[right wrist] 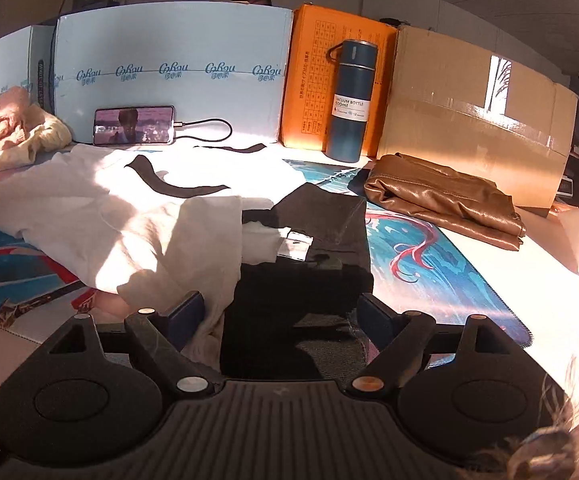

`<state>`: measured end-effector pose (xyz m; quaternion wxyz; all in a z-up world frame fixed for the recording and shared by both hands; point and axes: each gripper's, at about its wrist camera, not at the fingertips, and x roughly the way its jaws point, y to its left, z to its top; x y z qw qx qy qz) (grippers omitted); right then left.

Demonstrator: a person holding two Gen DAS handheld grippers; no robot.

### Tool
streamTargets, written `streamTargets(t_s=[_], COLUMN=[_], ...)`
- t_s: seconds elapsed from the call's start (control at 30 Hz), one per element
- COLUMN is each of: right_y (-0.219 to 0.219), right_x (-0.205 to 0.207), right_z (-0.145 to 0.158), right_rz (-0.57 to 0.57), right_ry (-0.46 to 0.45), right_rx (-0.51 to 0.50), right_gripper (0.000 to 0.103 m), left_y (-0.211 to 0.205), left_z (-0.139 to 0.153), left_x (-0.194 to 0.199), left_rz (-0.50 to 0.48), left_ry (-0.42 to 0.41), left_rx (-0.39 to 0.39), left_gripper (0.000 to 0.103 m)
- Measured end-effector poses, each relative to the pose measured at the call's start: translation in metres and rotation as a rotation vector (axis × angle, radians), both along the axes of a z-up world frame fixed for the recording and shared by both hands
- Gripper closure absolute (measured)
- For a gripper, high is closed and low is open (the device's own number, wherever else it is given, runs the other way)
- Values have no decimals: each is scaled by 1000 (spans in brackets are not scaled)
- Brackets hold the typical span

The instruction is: Fold clothes

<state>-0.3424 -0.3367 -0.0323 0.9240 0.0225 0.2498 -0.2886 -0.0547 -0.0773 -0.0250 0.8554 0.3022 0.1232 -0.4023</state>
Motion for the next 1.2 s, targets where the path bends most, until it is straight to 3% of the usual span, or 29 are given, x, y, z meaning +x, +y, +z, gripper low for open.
streamTargets(t_s=[0.13, 0.3, 0.5, 0.67, 0.73, 0.8, 0.9, 0.97, 1.1, 1.13, 1.2], right_y=[10, 34, 45, 50, 50, 52, 54, 51, 48, 48, 46], right_x=[-9, -8, 24, 34, 35, 34, 35, 33, 33, 34, 34], right_z=[10, 19, 5, 2, 2, 1, -2, -4, -5, -5, -5], right_rz=[-6, 166, 242, 292, 312, 338, 364, 364, 389, 397, 409], right_ry=[-21, -1, 140, 180, 187, 191, 231, 263, 295, 302, 311], right_rx=[-70, -113, -188, -254, -263, -289, -352, -377, -388, -388, -382], right_gripper=[21, 21, 21, 23, 24, 28, 52, 66, 78, 81, 86], left_y=[6, 0, -8, -15, -13, -10, -4, 0, 0, -2, -4], left_z=[-2, -5, -8, -11, -11, -11, -11, -13, -20, -21, -22], left_x=[-3, -18, -37, -53, -48, -41, -30, -29, -35, -35, -35], left_rz=[37, -89, -252, -389, -395, -390, -387, -415, -518, -538, -562], left_ry=[-89, -197, -324, -430, -449, -455, -454, -468, -481, -480, -469], left_rx=[40, 135, 256, 357, 393, 419, 458, 492, 595, 619, 660], left_gripper=[23, 22, 22, 22, 23, 23, 25, 32, 78, 86, 95])
